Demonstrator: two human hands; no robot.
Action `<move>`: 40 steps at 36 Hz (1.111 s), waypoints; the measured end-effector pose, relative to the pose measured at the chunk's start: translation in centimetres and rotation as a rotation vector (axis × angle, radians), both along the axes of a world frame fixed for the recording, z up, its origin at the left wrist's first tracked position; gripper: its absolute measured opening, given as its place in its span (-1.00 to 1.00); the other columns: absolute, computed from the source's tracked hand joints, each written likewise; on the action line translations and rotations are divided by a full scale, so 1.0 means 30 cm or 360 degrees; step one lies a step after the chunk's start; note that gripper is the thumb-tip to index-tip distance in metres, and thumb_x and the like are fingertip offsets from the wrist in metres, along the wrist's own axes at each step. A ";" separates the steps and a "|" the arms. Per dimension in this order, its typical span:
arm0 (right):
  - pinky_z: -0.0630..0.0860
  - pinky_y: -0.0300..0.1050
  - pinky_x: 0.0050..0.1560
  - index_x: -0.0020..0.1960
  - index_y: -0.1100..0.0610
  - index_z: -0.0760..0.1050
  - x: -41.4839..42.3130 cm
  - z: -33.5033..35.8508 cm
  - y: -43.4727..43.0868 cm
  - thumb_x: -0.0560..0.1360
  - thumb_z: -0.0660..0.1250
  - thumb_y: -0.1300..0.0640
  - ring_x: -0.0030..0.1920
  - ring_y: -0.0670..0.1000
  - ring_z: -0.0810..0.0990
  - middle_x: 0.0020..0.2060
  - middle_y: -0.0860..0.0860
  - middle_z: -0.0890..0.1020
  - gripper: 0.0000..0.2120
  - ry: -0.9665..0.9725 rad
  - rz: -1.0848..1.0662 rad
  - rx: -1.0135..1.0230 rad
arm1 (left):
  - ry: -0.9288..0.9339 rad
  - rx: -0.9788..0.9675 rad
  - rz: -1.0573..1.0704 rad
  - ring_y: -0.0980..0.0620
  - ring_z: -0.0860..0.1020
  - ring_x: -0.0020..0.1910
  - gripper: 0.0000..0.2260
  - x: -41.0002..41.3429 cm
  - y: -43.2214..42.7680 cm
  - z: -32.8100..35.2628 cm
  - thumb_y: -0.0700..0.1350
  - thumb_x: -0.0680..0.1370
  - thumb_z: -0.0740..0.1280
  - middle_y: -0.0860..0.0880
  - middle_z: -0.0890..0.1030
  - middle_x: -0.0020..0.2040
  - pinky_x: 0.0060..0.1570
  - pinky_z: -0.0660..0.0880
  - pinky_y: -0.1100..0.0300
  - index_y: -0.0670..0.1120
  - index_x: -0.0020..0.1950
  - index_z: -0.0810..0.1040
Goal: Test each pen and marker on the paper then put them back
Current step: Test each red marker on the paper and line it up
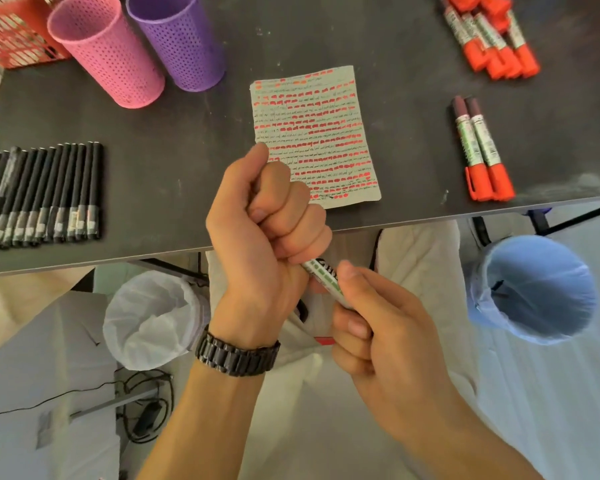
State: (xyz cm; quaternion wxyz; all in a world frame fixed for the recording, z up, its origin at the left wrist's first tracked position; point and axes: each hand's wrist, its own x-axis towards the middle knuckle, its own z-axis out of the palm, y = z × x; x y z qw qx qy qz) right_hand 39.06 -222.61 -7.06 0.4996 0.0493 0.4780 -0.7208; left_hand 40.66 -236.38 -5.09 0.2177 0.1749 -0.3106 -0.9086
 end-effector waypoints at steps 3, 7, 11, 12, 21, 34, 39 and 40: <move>0.13 -0.32 -0.60 -0.21 0.32 0.44 -0.014 0.017 -0.002 0.37 0.39 -0.10 -0.56 -0.13 0.12 -0.53 -0.07 0.23 -0.55 0.0044 0.0005 -0.0006 | 0.0039 -0.0066 -0.0041 0.13 0.01 -0.63 -0.54 -0.019 -0.005 0.023 -0.02 0.66 0.07 0.10 0.05 -0.56 -0.63 0.02 0.38 0.03 -0.45 0.07; 0.12 -0.29 -0.56 -0.21 0.13 0.55 -0.073 0.026 -0.016 0.39 0.39 -0.12 -0.54 -0.11 0.11 -0.51 -0.05 0.27 -0.71 0.0132 0.0147 0.0024 | -0.0030 -0.0164 0.0011 0.13 0.04 -0.62 -0.53 -0.036 -0.022 0.037 -0.02 0.66 0.08 0.09 0.07 -0.56 -0.63 0.07 0.34 0.01 -0.44 0.08; 0.17 -0.30 -0.58 -0.13 0.13 0.53 -0.153 0.018 0.001 0.38 0.43 -0.05 -0.57 -0.11 0.16 -0.47 0.04 0.45 -0.75 0.0121 0.0129 0.0001 | -0.0189 -0.0340 0.0163 0.09 0.23 -0.58 -0.53 -0.058 -0.017 0.014 -0.01 0.68 0.13 0.07 0.21 -0.53 -0.54 0.29 0.25 -0.01 -0.45 0.28; 0.19 -0.31 -0.58 -0.14 0.12 0.54 -0.172 0.015 0.009 0.39 0.44 0.00 -0.58 -0.11 0.19 -0.44 0.07 0.49 -0.80 0.0117 0.0085 -0.0037 | -0.0269 -0.0486 0.0201 0.05 0.35 -0.53 -0.53 -0.064 -0.011 0.001 0.00 0.69 0.13 0.03 0.31 -0.51 -0.46 0.39 0.23 -0.02 -0.44 0.37; 0.27 -0.30 -0.56 -0.21 0.10 0.69 -0.346 0.005 0.089 0.29 0.49 0.12 -0.54 -0.12 0.31 -0.48 0.01 0.42 -0.91 0.0392 -0.0555 0.0006 | -0.0704 -0.1838 -0.0299 0.16 0.64 0.00 -0.76 -0.062 0.057 -0.115 0.22 0.60 0.18 0.23 0.69 -0.03 -0.01 0.50 0.32 0.28 0.09 0.63; 0.62 -0.18 -0.04 0.06 -0.05 0.69 -0.409 -0.005 0.077 0.37 0.43 0.02 -0.13 0.00 0.73 -0.17 0.01 0.74 -0.73 0.1293 -0.0329 0.0445 | -0.0635 -0.2185 -0.0391 0.20 0.60 -0.03 -0.84 -0.160 0.064 -0.111 0.17 0.62 0.26 0.33 0.61 0.03 -0.15 0.44 0.43 0.29 0.17 0.56; 0.62 -0.19 -0.03 0.14 -0.26 0.56 -0.617 0.072 0.167 0.48 0.42 -0.04 -0.14 -0.09 0.71 -0.15 -0.04 0.73 -0.74 0.1686 -0.0197 0.0831 | -0.0882 -0.2286 0.0044 0.25 0.56 0.10 -0.76 -0.107 -0.111 -0.100 0.22 0.56 0.21 0.32 0.49 0.22 -0.06 0.45 0.47 0.30 0.20 0.51; 0.61 -0.15 -0.01 0.12 -0.29 0.54 -0.663 0.081 0.184 0.48 0.44 -0.06 -0.15 -0.14 0.69 -0.17 -0.12 0.72 -0.75 0.1764 -0.0135 0.0960 | -0.0949 -0.2340 0.0140 0.26 0.55 0.13 -0.75 -0.096 -0.154 -0.102 0.21 0.56 0.21 0.33 0.49 0.24 -0.01 0.44 0.47 0.28 0.21 0.51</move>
